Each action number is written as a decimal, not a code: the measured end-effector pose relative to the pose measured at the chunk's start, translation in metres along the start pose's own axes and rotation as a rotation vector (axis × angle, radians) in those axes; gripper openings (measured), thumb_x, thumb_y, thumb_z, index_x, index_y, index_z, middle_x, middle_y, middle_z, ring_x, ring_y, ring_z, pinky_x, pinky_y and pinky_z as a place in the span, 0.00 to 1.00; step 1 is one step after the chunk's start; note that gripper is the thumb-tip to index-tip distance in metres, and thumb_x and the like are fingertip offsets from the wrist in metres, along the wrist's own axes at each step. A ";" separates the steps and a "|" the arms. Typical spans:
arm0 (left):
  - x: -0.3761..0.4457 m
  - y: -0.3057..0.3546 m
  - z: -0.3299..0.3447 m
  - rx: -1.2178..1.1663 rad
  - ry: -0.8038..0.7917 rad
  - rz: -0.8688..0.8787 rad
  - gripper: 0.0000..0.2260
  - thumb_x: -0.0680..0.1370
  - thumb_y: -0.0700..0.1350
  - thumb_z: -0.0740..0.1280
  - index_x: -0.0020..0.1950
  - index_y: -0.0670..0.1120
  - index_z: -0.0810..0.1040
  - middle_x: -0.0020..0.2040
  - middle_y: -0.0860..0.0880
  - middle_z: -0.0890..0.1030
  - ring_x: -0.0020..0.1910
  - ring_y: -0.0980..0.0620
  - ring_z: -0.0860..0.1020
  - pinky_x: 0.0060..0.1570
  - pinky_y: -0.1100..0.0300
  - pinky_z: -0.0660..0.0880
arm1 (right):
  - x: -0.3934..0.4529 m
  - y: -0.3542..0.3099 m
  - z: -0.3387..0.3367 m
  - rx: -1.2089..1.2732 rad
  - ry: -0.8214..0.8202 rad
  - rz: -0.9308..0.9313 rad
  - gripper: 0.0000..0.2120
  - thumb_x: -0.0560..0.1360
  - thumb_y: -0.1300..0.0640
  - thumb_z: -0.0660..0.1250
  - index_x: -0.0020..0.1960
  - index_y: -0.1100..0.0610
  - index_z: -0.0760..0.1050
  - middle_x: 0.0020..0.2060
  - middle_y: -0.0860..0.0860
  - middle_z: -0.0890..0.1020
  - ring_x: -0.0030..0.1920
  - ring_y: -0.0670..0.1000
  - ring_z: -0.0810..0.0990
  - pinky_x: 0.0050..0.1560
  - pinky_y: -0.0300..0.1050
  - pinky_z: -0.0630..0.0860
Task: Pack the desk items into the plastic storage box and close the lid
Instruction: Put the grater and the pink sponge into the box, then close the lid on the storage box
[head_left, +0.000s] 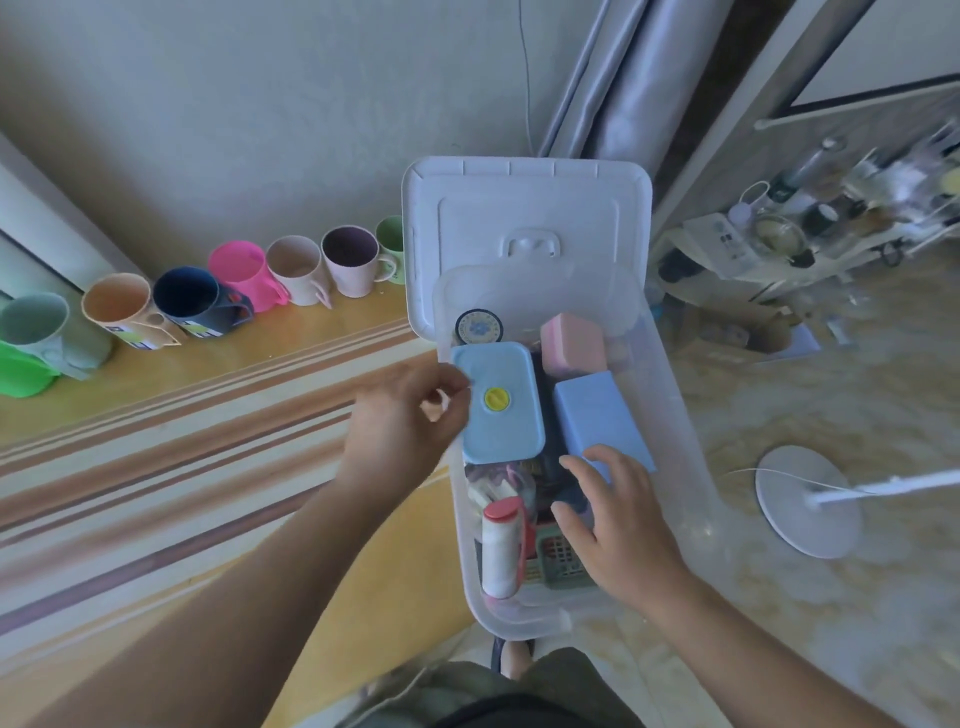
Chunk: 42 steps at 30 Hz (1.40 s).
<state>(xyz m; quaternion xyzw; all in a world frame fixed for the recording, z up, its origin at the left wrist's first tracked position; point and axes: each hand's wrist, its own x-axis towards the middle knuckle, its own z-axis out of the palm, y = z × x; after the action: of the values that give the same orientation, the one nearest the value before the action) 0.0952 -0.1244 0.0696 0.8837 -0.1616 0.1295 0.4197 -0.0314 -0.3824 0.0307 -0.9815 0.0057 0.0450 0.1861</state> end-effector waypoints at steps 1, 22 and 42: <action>0.006 0.013 0.006 0.009 -0.061 0.088 0.04 0.75 0.46 0.73 0.47 0.55 0.83 0.39 0.61 0.81 0.38 0.59 0.78 0.41 0.68 0.72 | 0.002 0.001 -0.001 0.008 0.002 -0.004 0.23 0.81 0.44 0.66 0.72 0.54 0.75 0.69 0.56 0.73 0.70 0.61 0.71 0.69 0.61 0.72; -0.030 0.032 0.090 0.652 -0.389 -0.058 0.27 0.75 0.60 0.67 0.73 0.57 0.73 0.77 0.40 0.67 0.76 0.35 0.64 0.74 0.38 0.66 | 0.199 0.097 -0.080 0.131 0.303 -0.322 0.18 0.74 0.59 0.70 0.63 0.59 0.80 0.58 0.59 0.76 0.61 0.63 0.76 0.65 0.57 0.73; -0.029 0.025 0.107 0.561 -0.383 0.119 0.24 0.75 0.57 0.69 0.72 0.59 0.77 0.77 0.43 0.72 0.77 0.38 0.69 0.74 0.35 0.64 | 0.470 0.134 -0.112 -0.298 -0.126 0.039 0.46 0.76 0.40 0.69 0.84 0.48 0.46 0.84 0.53 0.51 0.81 0.64 0.51 0.78 0.64 0.58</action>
<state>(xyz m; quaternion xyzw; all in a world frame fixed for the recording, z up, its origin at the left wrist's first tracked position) 0.0689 -0.2181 0.0104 0.9620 -0.2467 0.0250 0.1141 0.4424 -0.5458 0.0435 -0.9932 0.0063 0.1103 0.0376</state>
